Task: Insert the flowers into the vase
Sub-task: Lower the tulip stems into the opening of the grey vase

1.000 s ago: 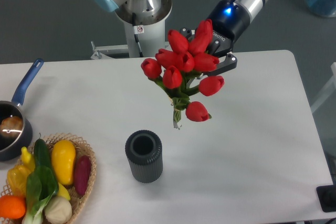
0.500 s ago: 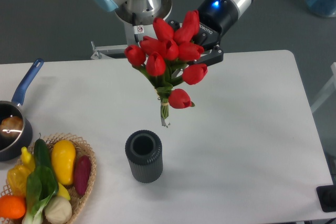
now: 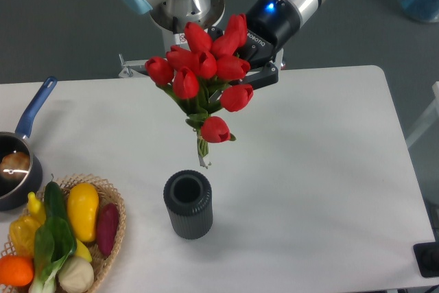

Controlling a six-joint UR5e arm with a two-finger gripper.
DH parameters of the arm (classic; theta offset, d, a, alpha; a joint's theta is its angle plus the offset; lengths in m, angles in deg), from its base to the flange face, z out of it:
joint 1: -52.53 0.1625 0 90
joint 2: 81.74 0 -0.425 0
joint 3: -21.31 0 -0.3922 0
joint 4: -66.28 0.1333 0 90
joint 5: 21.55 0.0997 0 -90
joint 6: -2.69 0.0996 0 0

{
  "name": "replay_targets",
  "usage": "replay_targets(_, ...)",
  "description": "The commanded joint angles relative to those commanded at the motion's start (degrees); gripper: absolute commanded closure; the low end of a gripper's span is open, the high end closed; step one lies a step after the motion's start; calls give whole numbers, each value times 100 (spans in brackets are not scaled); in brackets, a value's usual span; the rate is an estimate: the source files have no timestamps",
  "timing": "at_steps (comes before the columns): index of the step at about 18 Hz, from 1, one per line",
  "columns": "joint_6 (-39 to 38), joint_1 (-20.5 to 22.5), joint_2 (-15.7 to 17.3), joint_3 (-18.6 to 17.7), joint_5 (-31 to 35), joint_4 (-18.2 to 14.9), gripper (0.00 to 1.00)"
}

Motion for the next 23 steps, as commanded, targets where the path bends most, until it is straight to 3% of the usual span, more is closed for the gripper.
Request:
replay_targets(11, -9, -220, -308, 281, -26, 9, 100)
replay_targets(23, -44, -404, -668, 343, -88, 26, 100)
